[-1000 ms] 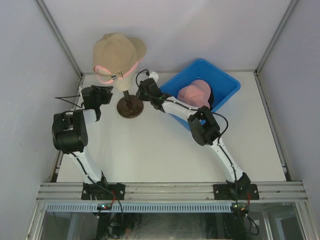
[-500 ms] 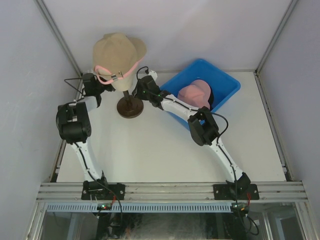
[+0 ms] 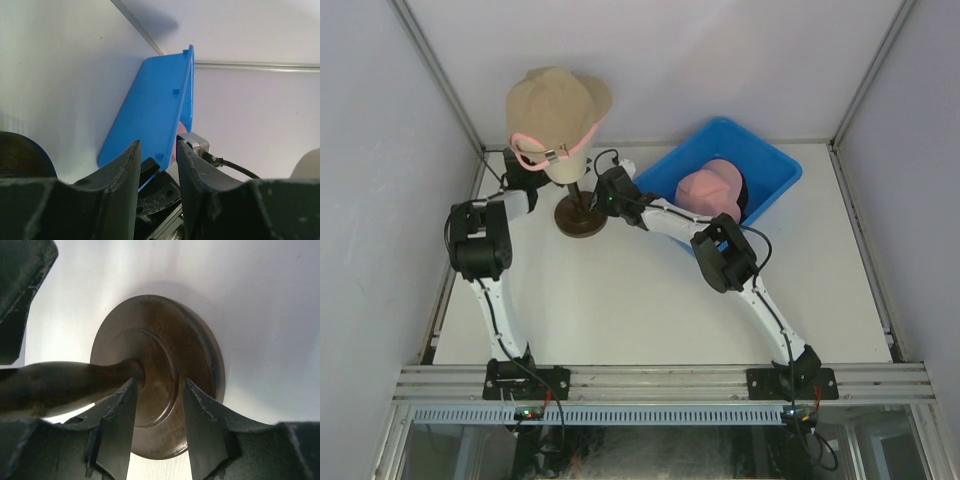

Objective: Stack the hats
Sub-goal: Adjust the hat stand at the center of the board.

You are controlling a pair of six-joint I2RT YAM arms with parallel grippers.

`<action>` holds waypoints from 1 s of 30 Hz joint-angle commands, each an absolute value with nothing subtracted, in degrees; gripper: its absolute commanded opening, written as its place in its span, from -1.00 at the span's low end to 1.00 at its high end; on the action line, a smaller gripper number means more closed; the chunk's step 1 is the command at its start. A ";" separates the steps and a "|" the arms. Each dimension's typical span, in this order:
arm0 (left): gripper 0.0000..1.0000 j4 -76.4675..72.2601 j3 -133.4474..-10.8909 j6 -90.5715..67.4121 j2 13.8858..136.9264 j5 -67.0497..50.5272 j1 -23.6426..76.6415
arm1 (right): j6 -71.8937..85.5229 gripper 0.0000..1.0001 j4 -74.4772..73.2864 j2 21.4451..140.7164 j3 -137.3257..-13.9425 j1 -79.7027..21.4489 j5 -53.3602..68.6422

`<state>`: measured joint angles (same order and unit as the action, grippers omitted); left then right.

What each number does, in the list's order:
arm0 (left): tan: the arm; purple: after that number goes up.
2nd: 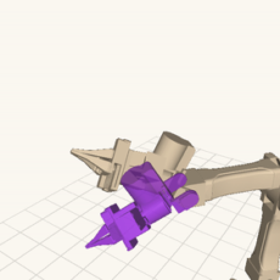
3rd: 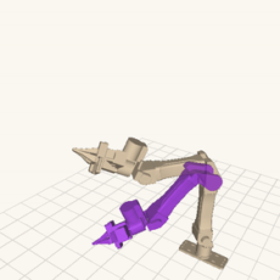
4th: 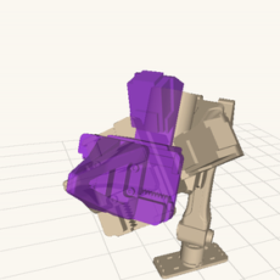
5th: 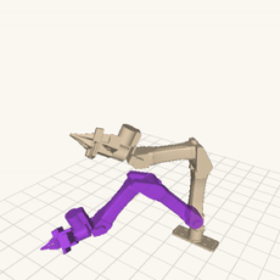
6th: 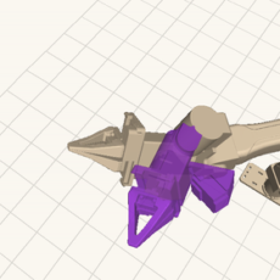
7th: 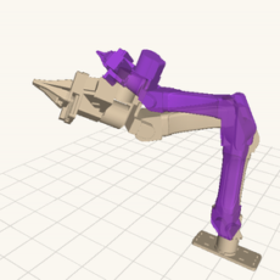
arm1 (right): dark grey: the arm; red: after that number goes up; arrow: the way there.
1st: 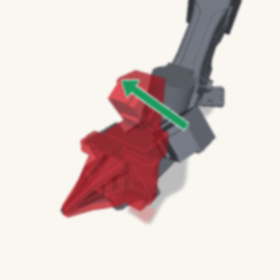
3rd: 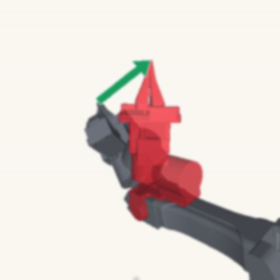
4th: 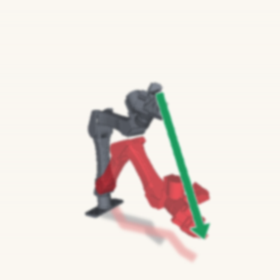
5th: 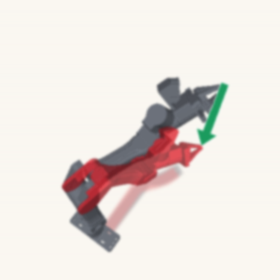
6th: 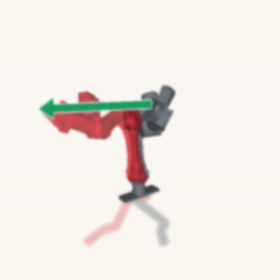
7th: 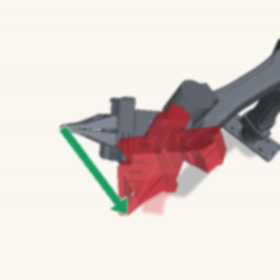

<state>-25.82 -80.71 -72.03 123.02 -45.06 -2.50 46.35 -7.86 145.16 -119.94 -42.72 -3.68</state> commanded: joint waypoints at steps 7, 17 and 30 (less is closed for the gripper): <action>-0.28 -32.19 -81.06 -73.19 122.37 -55.48 -0.81 | 46.95 -0.18 -2.93 136.89 -113.47 -45.42 -5.18; -0.33 -34.43 -75.31 -72.53 119.50 -58.28 0.67 | 47.02 -0.19 -2.97 135.27 -109.09 -48.57 -6.01; -0.34 -37.40 -66.59 -72.55 114.35 -58.20 1.05 | 47.52 -0.20 -0.19 129.76 -97.85 -53.11 -8.61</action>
<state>-33.45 -69.65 -72.93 119.63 -57.06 0.89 46.52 -2.20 134.43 -101.34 -51.03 -8.47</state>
